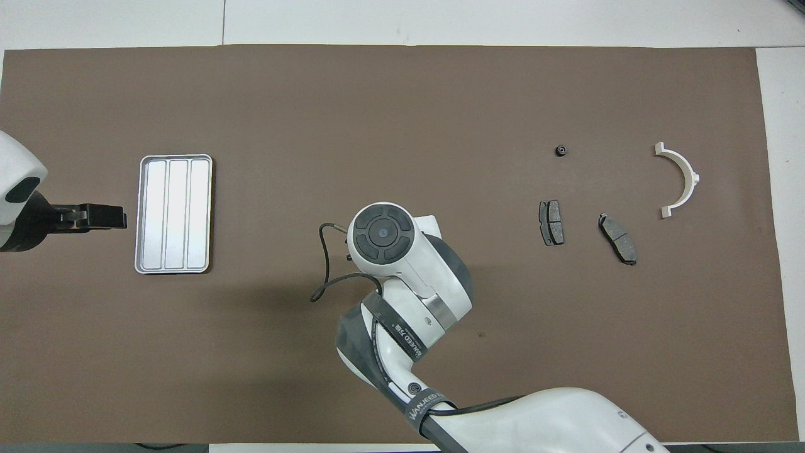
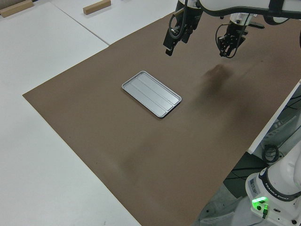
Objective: Pick bearing gear from pile to tray
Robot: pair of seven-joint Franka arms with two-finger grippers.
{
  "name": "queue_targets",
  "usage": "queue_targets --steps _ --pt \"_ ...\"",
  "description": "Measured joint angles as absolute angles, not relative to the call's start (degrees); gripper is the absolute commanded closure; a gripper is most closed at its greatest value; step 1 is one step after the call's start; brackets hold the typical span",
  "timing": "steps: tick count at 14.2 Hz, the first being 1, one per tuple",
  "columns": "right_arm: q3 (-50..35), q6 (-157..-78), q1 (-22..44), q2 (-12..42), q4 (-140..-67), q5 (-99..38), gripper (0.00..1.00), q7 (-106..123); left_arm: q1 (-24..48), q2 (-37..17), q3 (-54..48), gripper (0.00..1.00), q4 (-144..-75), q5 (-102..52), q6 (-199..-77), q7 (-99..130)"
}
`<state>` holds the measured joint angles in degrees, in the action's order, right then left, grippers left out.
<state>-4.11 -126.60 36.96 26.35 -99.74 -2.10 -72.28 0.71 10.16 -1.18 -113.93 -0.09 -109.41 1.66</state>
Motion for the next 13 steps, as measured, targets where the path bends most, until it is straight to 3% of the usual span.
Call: queue_targets --steps 13 --pt "-3.9 -131.9 37.2 28.3 -101.1 -2.1 1.00 -72.4 1.1 9.0 -1.8 0.00 -117.3 -0.1 -114.7 2.9"
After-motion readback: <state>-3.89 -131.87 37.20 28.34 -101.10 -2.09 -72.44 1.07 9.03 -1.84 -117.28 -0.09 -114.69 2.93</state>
